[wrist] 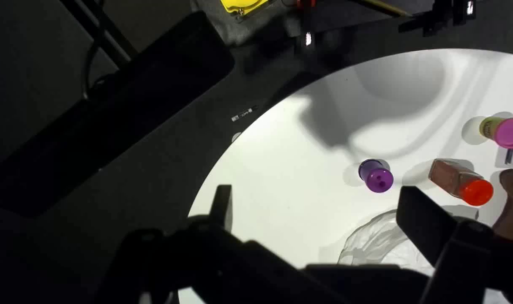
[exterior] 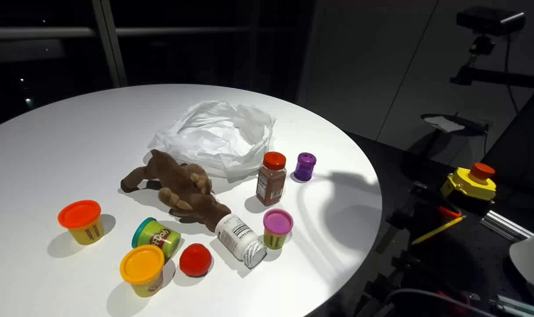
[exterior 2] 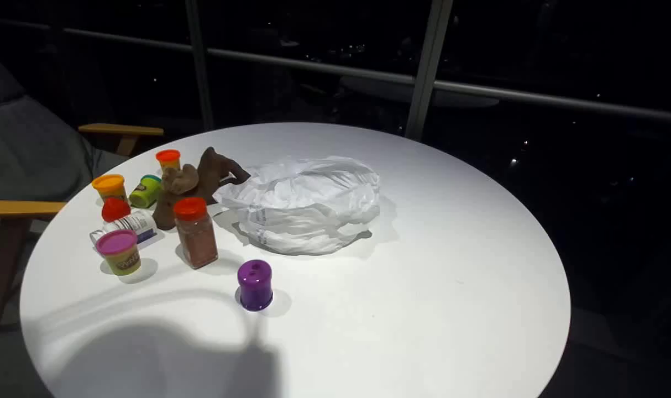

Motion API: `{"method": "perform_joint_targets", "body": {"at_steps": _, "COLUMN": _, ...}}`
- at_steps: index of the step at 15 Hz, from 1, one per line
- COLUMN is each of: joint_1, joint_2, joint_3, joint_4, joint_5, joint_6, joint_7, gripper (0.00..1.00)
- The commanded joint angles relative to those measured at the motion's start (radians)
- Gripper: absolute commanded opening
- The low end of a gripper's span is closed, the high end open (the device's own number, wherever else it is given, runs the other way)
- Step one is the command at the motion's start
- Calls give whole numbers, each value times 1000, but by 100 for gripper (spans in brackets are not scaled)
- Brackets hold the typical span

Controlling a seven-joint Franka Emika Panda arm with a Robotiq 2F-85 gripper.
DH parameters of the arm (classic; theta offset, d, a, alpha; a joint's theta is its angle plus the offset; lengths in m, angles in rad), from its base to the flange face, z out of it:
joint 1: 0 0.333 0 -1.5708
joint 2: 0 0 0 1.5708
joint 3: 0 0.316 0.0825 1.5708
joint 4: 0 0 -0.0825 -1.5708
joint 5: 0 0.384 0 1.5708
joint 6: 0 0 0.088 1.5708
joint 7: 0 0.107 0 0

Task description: Put the objects in the plastic

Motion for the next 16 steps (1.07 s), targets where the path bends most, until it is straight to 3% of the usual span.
{"method": "perform_joint_targets", "body": {"at_steps": 1, "joint_1": 5, "joint_2": 0, "joint_3": -4, "joint_4": 9, "joint_5": -2, "joint_6": -3, "joint_7": 3, "gripper": 100}}
{"method": "perform_joint_targets", "body": {"at_steps": 16, "joint_1": 6, "joint_2": -6, "joint_3": -4, "joint_4": 19, "joint_5": -2, "joint_6": -3, "joint_7": 3, "gripper": 100}}
